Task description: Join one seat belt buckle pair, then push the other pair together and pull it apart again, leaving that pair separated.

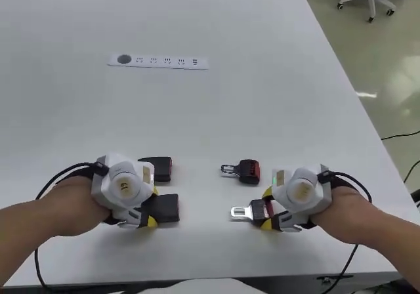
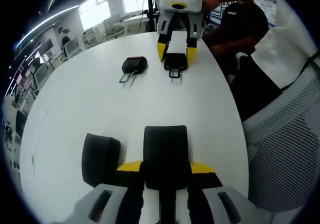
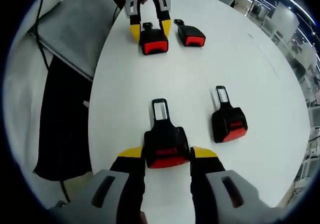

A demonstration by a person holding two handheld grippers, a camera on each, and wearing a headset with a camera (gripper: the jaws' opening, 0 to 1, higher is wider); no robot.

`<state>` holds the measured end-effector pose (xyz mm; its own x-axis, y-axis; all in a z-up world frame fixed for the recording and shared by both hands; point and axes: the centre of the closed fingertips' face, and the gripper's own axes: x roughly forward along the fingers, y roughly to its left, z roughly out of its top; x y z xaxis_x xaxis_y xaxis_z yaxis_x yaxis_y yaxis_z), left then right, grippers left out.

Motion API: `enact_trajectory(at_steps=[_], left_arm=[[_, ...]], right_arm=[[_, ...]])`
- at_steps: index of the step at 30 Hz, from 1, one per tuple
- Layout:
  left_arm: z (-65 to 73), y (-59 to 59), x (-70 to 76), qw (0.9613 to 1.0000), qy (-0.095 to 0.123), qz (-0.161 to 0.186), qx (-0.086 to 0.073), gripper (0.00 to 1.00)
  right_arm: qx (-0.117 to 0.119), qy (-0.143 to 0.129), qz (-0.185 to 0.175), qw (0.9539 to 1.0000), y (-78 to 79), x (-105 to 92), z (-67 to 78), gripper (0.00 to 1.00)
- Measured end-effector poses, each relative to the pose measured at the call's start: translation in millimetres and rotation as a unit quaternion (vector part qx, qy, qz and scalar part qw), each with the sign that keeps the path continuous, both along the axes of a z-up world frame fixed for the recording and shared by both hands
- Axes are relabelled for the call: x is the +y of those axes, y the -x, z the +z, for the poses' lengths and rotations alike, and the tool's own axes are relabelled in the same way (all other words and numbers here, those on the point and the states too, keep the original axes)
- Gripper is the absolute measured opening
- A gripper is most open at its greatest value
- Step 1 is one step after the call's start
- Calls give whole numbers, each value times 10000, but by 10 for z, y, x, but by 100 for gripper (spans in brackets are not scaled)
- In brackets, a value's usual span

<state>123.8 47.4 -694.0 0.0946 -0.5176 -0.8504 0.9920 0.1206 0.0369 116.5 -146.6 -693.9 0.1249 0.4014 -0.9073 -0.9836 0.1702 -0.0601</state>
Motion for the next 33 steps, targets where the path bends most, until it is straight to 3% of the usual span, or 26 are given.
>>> enact_trajectory(at_steps=[18, 33], left_arm=[[11, 10, -17, 10000, 4, -27, 56, 33], [8, -3, -20, 10000, -48, -11, 57, 33]], right_arm=[[-105, -224, -135, 9996, -37, 618, -11, 33], [-109, -183, -203, 9996, -96, 922, 5, 33]])
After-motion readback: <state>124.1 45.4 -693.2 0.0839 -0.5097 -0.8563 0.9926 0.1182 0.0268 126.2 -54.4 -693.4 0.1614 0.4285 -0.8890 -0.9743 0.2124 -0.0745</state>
